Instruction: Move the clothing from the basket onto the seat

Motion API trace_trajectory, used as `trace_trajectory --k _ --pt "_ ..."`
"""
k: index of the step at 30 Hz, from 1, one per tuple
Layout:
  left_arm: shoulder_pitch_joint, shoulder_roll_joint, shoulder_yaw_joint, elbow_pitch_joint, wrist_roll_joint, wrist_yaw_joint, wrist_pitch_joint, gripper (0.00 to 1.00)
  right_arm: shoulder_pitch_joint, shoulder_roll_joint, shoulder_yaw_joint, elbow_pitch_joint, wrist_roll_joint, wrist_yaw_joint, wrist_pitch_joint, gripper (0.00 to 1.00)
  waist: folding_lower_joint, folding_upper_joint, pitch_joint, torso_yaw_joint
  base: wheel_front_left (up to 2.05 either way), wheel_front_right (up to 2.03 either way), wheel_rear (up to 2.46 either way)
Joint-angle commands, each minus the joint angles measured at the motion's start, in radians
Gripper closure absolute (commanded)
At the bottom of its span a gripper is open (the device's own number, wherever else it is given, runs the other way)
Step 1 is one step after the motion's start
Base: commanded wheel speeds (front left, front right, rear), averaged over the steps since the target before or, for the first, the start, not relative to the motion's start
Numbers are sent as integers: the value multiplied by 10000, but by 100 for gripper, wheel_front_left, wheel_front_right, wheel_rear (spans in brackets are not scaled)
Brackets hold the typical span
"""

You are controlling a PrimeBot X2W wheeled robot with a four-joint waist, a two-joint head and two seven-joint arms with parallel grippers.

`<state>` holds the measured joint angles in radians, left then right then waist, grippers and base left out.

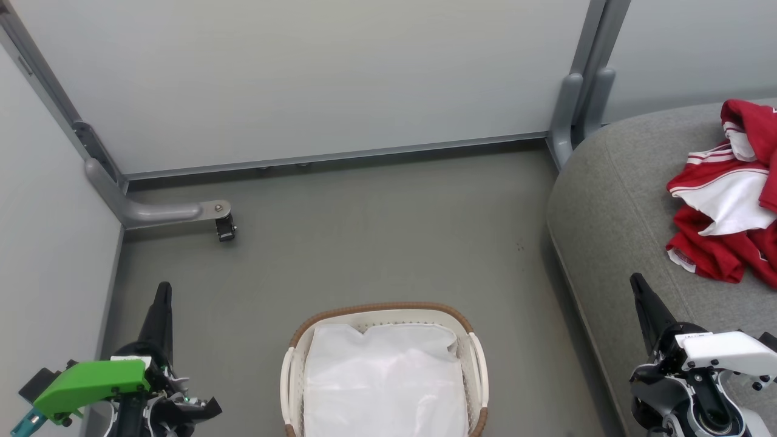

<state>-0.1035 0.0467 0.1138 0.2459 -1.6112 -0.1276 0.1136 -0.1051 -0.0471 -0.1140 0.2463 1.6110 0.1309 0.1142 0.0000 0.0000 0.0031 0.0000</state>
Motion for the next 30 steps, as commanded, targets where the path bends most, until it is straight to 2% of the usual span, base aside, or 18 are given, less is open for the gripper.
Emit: trace_trajectory --k 1,30 --pt "-106 65 26 -18 -34 -67 44 100 -57 -59 -20 -42 34 -3 37 100 0 0 0 0 0 0 0" --pt "-106 65 23 -20 -34 -67 43 100 -42 -59 -17 -40 36 -3 35 100 0 0 0 0 0 0 0"
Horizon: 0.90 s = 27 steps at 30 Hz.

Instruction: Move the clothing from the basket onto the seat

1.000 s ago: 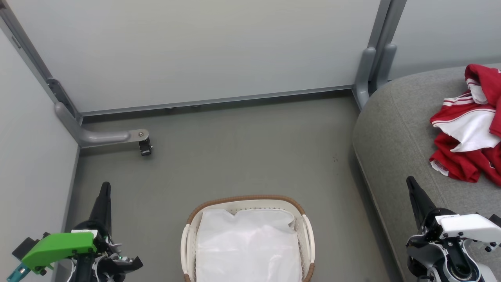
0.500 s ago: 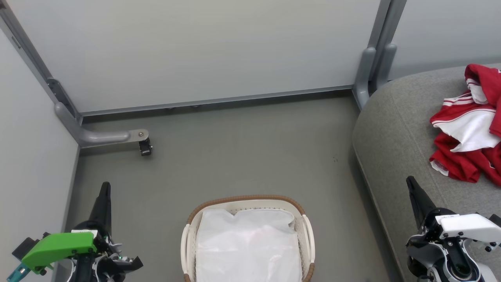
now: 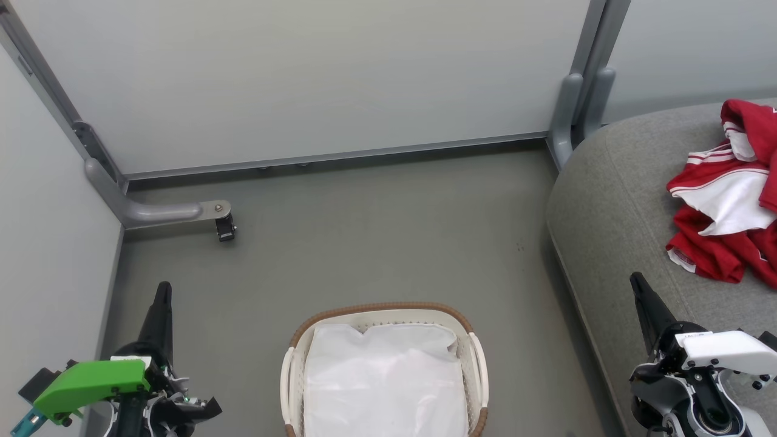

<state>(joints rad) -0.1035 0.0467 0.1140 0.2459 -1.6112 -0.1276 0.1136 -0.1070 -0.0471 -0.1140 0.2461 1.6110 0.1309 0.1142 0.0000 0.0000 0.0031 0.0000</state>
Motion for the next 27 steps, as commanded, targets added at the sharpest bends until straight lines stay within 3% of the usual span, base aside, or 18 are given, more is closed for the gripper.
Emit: trace_trajectory --k 1,27 --pt "-106 65 21 -20 -35 -67 43 100 -23 -59 -17 -39 36 -3 35 100 0 0 0 0 0 0 0" --pt "-105 66 21 -20 -34 -66 42 100 -22 -59 -16 -37 37 -3 34 100 0 0 0 0 0 0 0"
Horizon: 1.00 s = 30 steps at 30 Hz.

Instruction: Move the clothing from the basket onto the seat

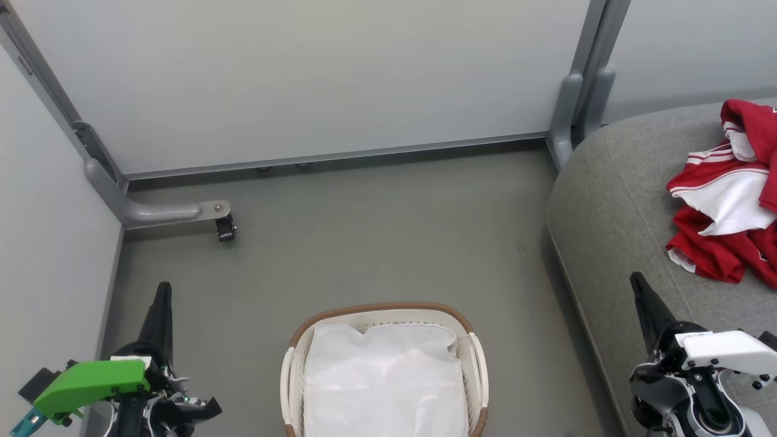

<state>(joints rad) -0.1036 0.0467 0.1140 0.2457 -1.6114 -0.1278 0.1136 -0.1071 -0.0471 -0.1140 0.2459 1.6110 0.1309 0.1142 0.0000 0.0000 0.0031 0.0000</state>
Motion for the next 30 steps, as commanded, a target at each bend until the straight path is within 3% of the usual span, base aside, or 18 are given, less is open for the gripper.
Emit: trace_trajectory --k 1,30 --pt "-104 66 20 -18 -33 -66 42 100 -21 -59 -16 -35 37 -3 34 100 0 0 0 0 0 0 0" --pt "-104 66 21 -18 -32 -64 41 100 -20 -59 -15 -35 38 -3 33 100 0 0 0 0 0 0 0"
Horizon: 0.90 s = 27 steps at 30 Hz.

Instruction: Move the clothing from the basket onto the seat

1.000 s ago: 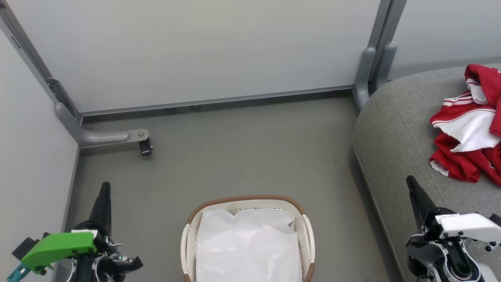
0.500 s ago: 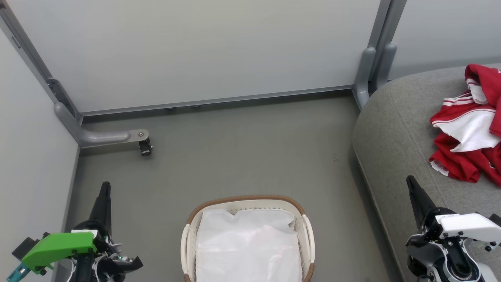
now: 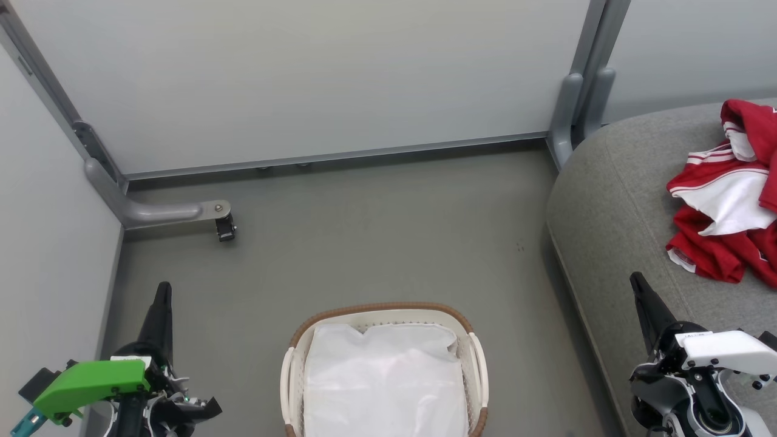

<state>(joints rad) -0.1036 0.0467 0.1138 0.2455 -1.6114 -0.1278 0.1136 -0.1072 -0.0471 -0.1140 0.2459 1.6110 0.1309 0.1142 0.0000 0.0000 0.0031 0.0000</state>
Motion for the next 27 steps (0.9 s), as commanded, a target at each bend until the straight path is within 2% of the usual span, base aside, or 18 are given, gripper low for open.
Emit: trace_trajectory --k 1,27 --pt "-104 66 22 -16 -32 -64 41 100 -19 -59 -14 -35 38 -3 33 100 0 0 0 0 0 0 0" --pt "-104 66 22 -17 -32 -65 41 100 -19 -60 -14 -36 39 -3 32 100 0 0 0 0 0 0 0"
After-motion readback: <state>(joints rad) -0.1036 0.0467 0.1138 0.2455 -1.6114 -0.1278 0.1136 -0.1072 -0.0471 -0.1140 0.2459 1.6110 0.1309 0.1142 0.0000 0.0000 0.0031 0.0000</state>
